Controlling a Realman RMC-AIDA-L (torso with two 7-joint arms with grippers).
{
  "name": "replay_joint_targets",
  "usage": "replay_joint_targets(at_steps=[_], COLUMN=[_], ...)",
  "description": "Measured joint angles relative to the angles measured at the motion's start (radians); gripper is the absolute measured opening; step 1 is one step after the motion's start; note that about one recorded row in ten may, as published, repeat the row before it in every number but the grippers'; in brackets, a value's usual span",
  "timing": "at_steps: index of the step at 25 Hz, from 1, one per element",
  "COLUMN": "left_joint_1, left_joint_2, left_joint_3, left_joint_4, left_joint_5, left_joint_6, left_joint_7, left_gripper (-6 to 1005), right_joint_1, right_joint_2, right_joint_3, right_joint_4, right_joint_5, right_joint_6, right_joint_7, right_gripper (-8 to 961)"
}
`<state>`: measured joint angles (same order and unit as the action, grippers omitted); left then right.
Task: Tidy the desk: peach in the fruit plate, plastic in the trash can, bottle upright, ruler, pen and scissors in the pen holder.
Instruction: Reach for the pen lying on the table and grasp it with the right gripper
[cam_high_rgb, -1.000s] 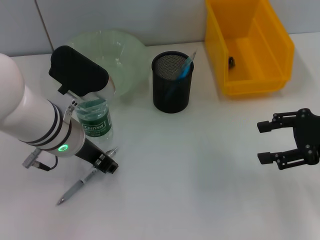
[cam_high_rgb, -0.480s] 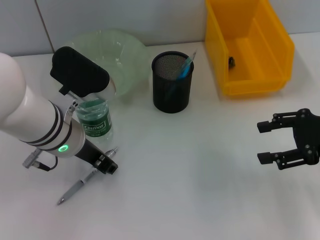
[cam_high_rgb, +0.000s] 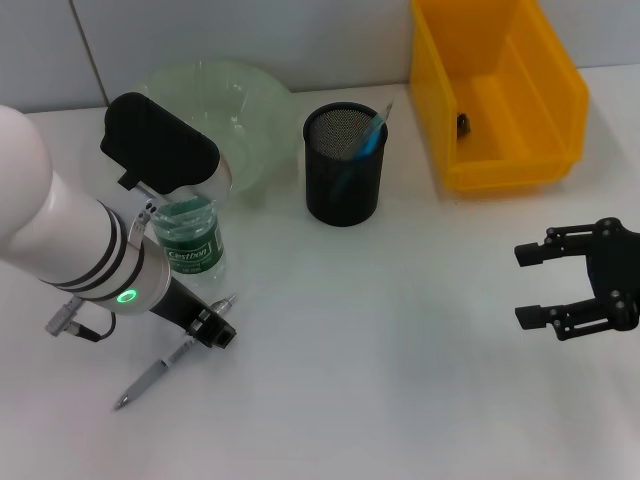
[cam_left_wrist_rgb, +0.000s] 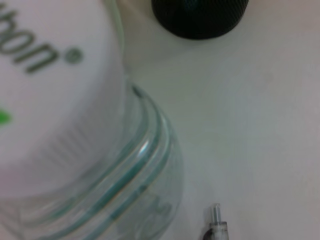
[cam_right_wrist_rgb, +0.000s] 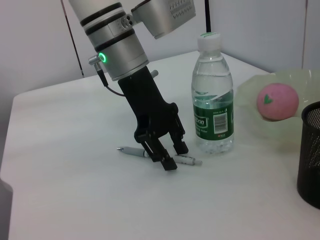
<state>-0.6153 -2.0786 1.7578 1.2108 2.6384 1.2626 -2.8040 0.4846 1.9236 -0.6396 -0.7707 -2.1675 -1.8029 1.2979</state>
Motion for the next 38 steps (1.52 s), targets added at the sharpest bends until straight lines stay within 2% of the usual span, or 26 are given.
replay_joint_targets(at_steps=[24, 30, 36, 38], left_joint_1=[-0.003, -0.014, -0.047, -0.048], left_joint_2=[0.0, 0.0, 0.0, -0.001], left_joint_3=[-0.005, -0.039, -0.034, -0.033], left_joint_4=[-0.02, -0.039, -0.088, -0.09], left_joint_5=[-0.001, -0.004, -0.025, -0.028], left_joint_6=[-0.012, -0.014, -0.031, -0.034], left_joint_7=[0.028, 0.057, 0.095, 0.098], left_gripper=[473, 472, 252, 215], right_joint_1=[-0.003, -0.004, -0.004, -0.005], right_joint_2=[0.002, 0.003, 0.005, 0.005], right_joint_3=[0.0, 0.0, 0.0, 0.0], right_joint_4=[-0.002, -0.004, -0.008, -0.009], right_joint_5=[0.0, 0.0, 0.0, 0.0], right_joint_6=[-0.003, -0.004, -0.011, -0.011], right_joint_7=[-0.001, 0.003, 0.006, 0.006], right_gripper=[784, 784, 784, 784])
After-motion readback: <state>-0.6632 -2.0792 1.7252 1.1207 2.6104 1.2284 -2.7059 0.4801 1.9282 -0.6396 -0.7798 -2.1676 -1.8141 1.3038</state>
